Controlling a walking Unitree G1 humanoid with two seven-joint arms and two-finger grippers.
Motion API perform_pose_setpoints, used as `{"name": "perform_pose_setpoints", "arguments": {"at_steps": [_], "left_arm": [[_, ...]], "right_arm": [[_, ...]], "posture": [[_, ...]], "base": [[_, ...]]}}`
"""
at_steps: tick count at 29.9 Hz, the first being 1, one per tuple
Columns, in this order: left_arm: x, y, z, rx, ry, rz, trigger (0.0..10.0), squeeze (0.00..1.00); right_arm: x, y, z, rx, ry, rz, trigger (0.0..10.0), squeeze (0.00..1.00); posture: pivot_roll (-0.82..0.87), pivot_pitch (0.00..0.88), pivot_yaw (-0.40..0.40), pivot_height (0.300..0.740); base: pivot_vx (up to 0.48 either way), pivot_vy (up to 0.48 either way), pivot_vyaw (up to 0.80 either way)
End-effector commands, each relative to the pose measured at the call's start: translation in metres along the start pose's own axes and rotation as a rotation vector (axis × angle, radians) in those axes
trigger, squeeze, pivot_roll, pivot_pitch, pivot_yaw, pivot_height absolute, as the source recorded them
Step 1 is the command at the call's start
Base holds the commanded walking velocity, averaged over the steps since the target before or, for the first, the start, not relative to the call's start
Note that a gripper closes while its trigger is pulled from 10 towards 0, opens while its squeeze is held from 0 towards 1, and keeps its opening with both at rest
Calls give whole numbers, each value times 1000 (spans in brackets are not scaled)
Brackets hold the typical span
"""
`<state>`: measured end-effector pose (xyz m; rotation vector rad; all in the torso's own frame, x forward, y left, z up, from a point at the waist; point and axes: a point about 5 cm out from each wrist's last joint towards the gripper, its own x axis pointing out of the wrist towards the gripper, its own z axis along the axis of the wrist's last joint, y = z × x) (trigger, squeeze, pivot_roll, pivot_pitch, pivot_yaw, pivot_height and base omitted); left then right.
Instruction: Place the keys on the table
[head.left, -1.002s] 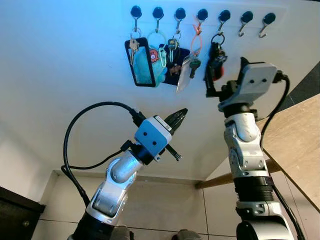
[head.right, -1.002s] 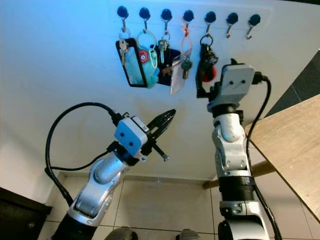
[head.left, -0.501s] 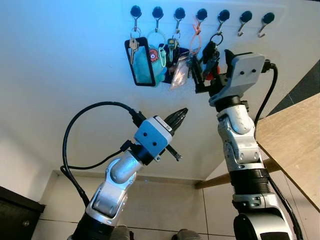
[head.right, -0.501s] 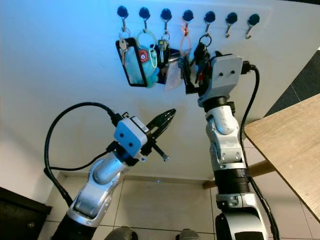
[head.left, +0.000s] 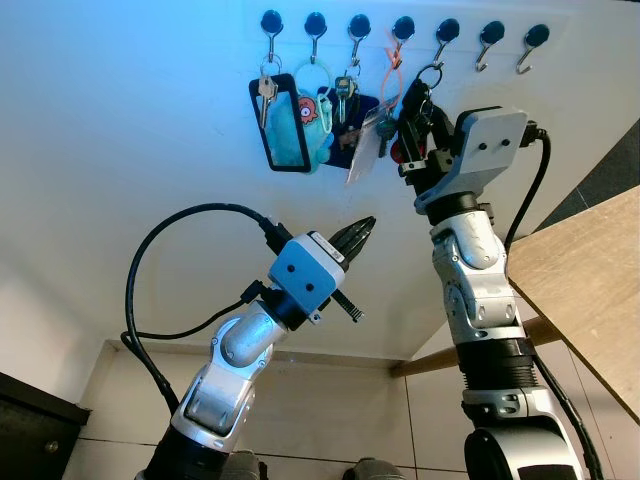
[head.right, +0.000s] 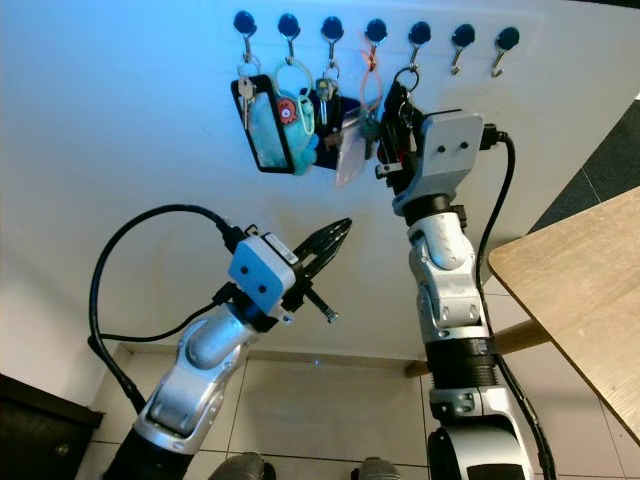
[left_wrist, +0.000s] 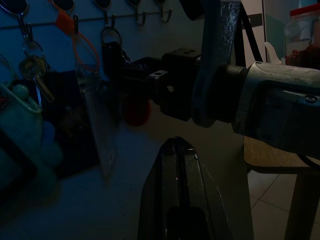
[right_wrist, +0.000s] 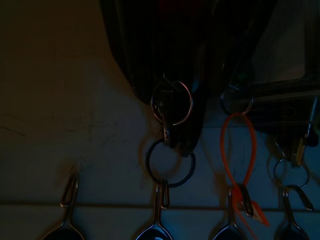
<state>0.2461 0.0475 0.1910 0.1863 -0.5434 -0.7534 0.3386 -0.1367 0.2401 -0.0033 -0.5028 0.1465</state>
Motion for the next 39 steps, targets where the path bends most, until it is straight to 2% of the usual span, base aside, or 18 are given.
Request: {"name": "perform_pose_setpoints", "arguments": {"at_steps": [1,8,12,24,28,29,32,33,35,37,39], "left_arm": [[-2,-3,-2,5,15,-21,10000,0],[-1,-2,-1,6,13,-19,10000,0],[-1,-2,-1,6,11,-20,10000,0],[-1,-3,-1,6,7,-25,10000,0],[-1,-3,-1,7,6,-27,10000,0],[-1,-3,-1,7,5,-28,10000,0],[-1,-3,-1,7,4,-29,10000,0],[-1,-3,-1,8,4,-31,10000,0],[0,-4,0,6,3,-32,10000,0],[0,-4,0,6,3,-32,10000,0],[-1,-4,0,6,2,-35,10000,0]], "right_arm": [[-3,-9,-7,-13,42,-51,0,0],[0,-15,2,-21,-9,-88,0,0],[2,-13,12,-13,-71,-85,0,0],[3,-11,23,-3,-131,-78,0,0],[4,-5,28,42,-159,-44,78,0],[4,-2,28,64,-158,-27,1176,0],[3,0,27,85,-154,-14,1373,0],[2,3,26,113,-149,-1,2471,0],[0,8,25,155,-143,17,2627,0],[0,8,25,155,-143,17,2627,0],[-4,12,24,188,-137,25,4588,0]], "posture": [[65,119,-37,740],[65,116,-36,740],[64,112,-35,740],[62,104,-36,740],[61,100,-34,740],[62,100,-34,740],[61,98,-33,740],[62,98,-32,740],[62,98,-32,740],[62,98,-32,740],[61,99,-30,740]], "base": [[0,0,0],[0,0,0],[0,0,0],[0,0,0],[0,0,0],[0,0,0],[0,0,0],[0,0,0],[0,0,0],[0,0,0],[0,0,0]]}}
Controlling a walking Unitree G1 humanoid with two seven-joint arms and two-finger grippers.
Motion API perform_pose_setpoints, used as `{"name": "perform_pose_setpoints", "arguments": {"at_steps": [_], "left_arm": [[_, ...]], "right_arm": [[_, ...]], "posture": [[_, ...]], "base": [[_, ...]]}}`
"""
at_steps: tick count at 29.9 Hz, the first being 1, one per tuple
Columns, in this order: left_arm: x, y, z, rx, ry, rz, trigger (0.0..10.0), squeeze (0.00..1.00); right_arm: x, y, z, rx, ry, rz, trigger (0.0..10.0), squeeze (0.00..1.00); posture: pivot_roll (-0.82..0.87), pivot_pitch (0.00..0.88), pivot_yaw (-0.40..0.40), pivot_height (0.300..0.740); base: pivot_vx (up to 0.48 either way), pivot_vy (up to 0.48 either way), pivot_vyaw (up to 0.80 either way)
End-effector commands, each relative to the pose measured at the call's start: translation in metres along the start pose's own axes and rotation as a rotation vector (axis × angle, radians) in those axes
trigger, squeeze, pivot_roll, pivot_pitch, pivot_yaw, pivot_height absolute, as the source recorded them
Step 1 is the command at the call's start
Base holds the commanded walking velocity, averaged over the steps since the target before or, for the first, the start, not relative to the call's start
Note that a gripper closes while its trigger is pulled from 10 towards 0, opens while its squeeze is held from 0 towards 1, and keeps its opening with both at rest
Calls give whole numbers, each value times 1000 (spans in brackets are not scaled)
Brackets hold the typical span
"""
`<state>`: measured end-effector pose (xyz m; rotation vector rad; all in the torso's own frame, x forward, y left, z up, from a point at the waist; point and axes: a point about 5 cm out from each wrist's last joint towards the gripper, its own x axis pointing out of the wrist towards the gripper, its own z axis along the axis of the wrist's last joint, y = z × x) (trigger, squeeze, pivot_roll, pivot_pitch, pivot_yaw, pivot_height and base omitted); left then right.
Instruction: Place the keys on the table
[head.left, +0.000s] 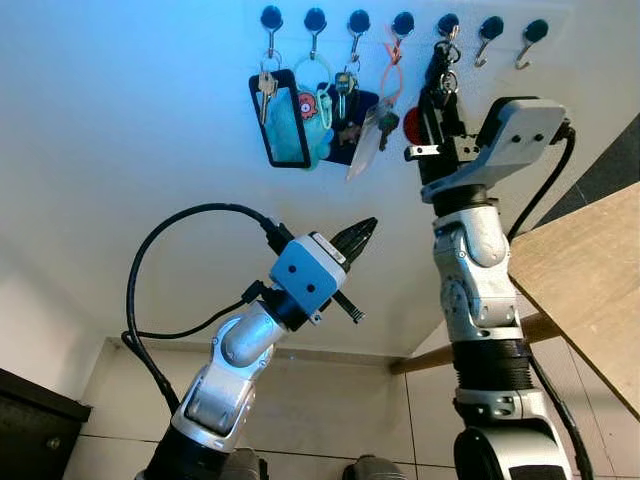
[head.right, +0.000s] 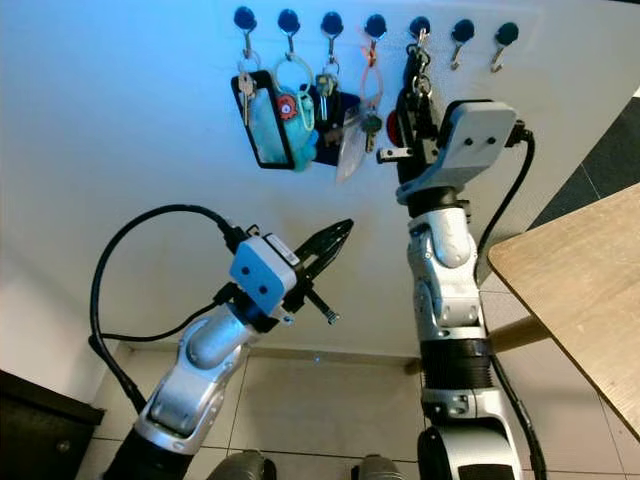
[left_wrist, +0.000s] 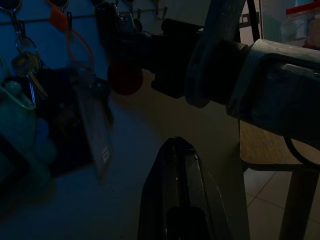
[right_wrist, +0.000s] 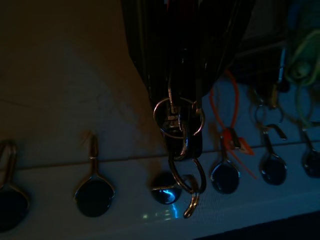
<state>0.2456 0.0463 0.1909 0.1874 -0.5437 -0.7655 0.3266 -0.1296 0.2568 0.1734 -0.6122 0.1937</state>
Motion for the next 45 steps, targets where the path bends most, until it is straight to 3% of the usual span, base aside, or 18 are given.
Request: {"name": "perform_pose_setpoints", "arguments": {"at_steps": [1,21,28,31,37,45], "left_arm": [[-1,-3,0,8,4,-25,10000,0],[-1,-1,1,11,3,-25,10000,0],[-1,-1,1,11,2,-28,10000,0],[-1,-1,1,10,2,-29,10000,0],[-2,-1,1,9,3,-30,10000,0],[-1,-1,1,9,2,-32,10000,0]], "right_arm": [[-5,5,2,31,-9,17,10000,0],[-34,-9,-11,153,106,-99,10000,0],[-30,0,-4,193,87,-59,10000,0],[-22,12,10,234,41,9,10000,0],[-11,22,29,273,-19,59,10000,0],[-6,21,40,295,-55,61,10000,0]], "posture": [[62,101,-29,740],[66,115,-21,740],[67,116,-20,740],[67,118,-20,740],[65,119,-20,740],[66,118,-18,740]], "base": [[0,0,0],[0,0,0],[0,0,0],[0,0,0],[0,0,0],[0,0,0]]}}
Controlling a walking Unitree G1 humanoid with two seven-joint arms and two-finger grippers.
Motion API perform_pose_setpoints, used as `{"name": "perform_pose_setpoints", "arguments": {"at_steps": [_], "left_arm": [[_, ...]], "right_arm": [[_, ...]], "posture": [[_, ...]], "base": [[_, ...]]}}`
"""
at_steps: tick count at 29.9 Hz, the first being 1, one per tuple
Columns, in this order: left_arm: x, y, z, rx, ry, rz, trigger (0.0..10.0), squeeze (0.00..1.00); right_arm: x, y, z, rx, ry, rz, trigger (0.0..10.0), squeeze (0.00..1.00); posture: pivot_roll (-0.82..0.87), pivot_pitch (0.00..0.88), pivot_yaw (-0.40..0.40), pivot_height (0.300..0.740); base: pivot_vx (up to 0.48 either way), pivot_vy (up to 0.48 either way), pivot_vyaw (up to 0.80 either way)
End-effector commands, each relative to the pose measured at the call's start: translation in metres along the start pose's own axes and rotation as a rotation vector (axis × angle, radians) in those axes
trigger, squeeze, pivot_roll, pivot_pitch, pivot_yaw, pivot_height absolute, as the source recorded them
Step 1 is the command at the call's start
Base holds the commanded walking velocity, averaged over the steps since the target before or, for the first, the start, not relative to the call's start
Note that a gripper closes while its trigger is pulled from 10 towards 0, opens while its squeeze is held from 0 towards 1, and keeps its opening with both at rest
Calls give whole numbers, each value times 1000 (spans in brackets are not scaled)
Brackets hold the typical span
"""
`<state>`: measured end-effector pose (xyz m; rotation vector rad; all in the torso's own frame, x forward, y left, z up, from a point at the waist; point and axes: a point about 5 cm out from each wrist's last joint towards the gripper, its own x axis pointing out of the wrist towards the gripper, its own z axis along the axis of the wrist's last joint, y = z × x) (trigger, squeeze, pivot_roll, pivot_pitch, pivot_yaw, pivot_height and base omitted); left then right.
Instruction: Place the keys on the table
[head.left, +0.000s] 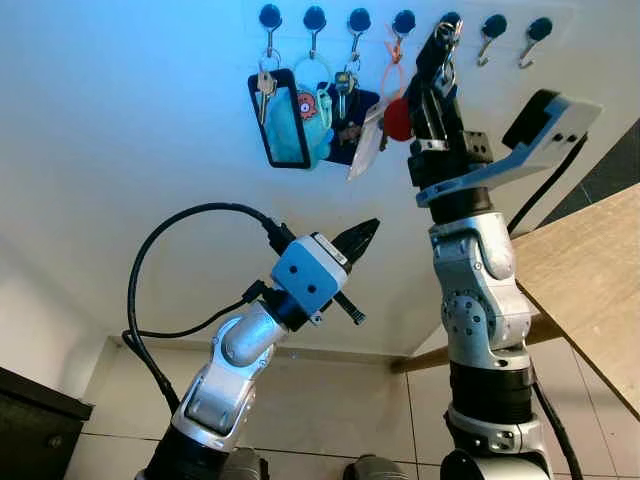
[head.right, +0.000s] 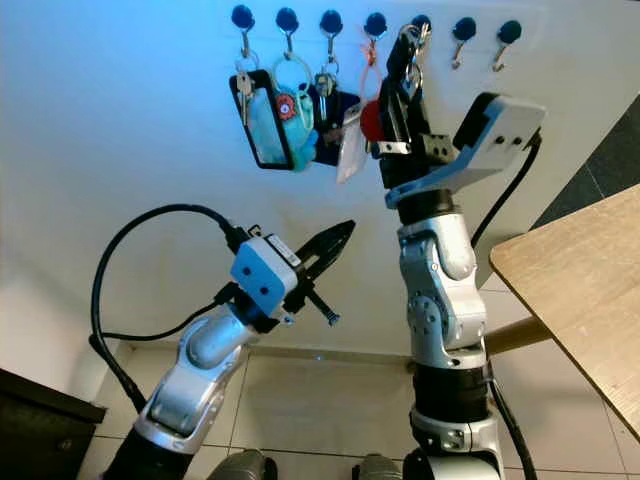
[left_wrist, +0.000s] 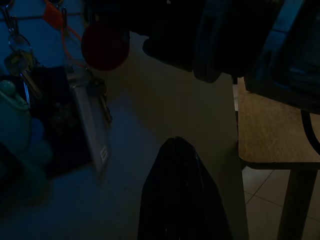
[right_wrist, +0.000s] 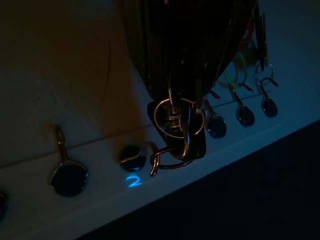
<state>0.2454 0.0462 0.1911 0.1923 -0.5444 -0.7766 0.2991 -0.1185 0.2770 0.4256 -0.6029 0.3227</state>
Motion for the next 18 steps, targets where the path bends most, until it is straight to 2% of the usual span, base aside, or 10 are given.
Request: {"name": "perform_pose_setpoints", "arguments": {"at_steps": [1,14,18], "left_arm": [[-1,-1,1,7,3,-20,10000,0],[-1,-2,1,8,1,-25,10000,0],[-1,-2,1,8,0,-27,10000,0]], "right_arm": [[3,5,11,22,-41,18,10000,0],[2,-3,9,24,-23,-28,10000,0],[5,-4,15,41,-50,-39,10000,0]], "posture": [[66,118,-18,740],[69,114,-18,740],[68,110,-18,740]], "base": [[0,0,0],[0,0,0],[0,0,0]]}}
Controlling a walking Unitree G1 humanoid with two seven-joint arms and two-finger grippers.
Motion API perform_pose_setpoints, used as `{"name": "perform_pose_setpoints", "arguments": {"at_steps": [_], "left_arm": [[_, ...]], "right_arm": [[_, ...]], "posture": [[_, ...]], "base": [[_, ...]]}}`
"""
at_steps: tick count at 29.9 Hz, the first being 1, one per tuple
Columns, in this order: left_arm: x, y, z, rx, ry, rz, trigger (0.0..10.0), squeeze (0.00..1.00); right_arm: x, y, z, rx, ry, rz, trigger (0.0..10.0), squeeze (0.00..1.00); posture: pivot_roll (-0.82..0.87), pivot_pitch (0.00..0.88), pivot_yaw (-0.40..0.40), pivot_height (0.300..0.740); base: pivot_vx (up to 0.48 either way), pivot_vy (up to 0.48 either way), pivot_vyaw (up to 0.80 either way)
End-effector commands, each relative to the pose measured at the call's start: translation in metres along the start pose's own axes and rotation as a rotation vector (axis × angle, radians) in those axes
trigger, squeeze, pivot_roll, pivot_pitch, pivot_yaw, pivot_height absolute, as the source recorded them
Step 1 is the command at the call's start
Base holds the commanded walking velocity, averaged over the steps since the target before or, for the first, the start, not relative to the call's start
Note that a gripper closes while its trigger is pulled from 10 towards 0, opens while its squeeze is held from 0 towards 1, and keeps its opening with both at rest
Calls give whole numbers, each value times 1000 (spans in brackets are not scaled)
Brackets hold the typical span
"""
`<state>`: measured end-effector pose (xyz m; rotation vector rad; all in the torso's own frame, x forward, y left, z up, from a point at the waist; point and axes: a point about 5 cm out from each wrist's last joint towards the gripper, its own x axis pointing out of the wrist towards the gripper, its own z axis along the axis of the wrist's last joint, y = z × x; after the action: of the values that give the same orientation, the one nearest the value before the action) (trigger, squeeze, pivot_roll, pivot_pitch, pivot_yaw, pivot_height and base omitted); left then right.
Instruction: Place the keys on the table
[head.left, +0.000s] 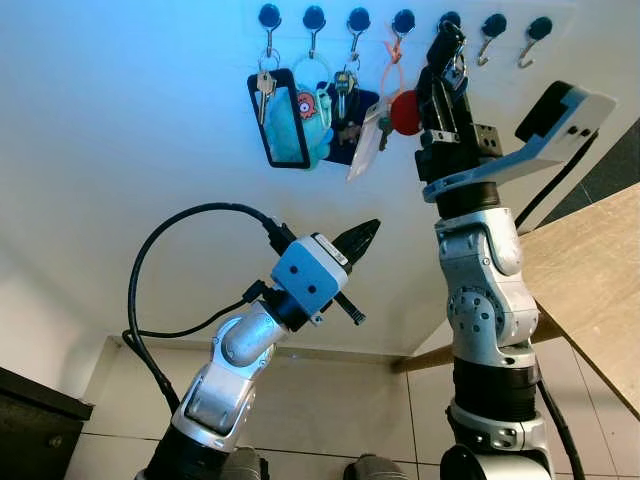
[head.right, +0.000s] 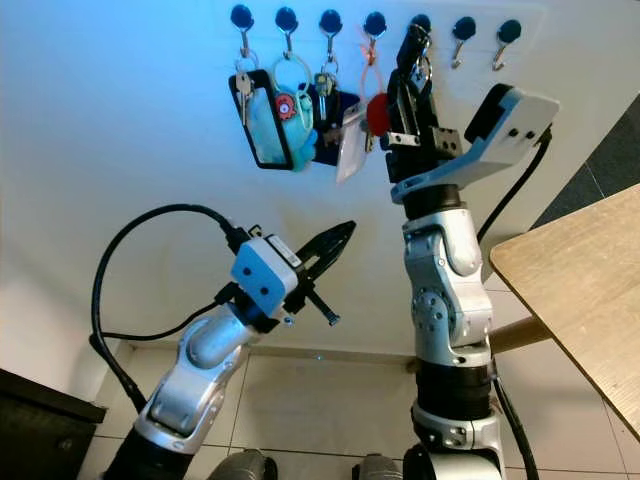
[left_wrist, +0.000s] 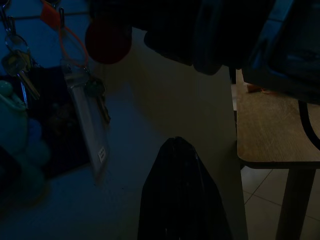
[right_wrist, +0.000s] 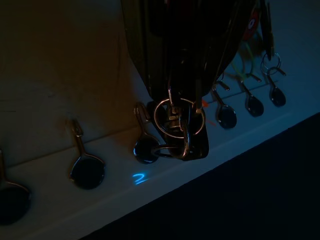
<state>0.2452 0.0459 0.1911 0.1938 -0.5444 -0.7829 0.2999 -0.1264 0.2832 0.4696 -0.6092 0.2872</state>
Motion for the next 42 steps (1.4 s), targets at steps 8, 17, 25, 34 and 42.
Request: {"name": "perform_pose_setpoints", "arguments": {"at_steps": [8,17,25,34,42], "left_arm": [[-1,-3,1,8,-1,-28,10000,0],[-1,-4,-1,5,-2,-26,10000,0],[-2,3,0,5,-10,39,10000,0],[-4,4,-4,13,6,60,10000,0],[-17,-4,-34,-5,163,22,10000,0]], "right_arm": [[4,-3,12,16,-43,-17,10000,0],[-9,0,-5,-138,29,86,10000,0],[-24,-3,-18,-201,76,120,10000,0],[-43,-20,-32,-272,120,59,10000,0],[-74,-48,-53,-303,215,-68,10000,0]], "posture": [[66,100,-19,740],[63,97,-17,740],[60,106,-18,740],[60,109,-19,740],[59,104,-22,740]], "base": [[0,0,0],[0,0,0],[0,0,0],[0,0,0],[0,0,0]]}}
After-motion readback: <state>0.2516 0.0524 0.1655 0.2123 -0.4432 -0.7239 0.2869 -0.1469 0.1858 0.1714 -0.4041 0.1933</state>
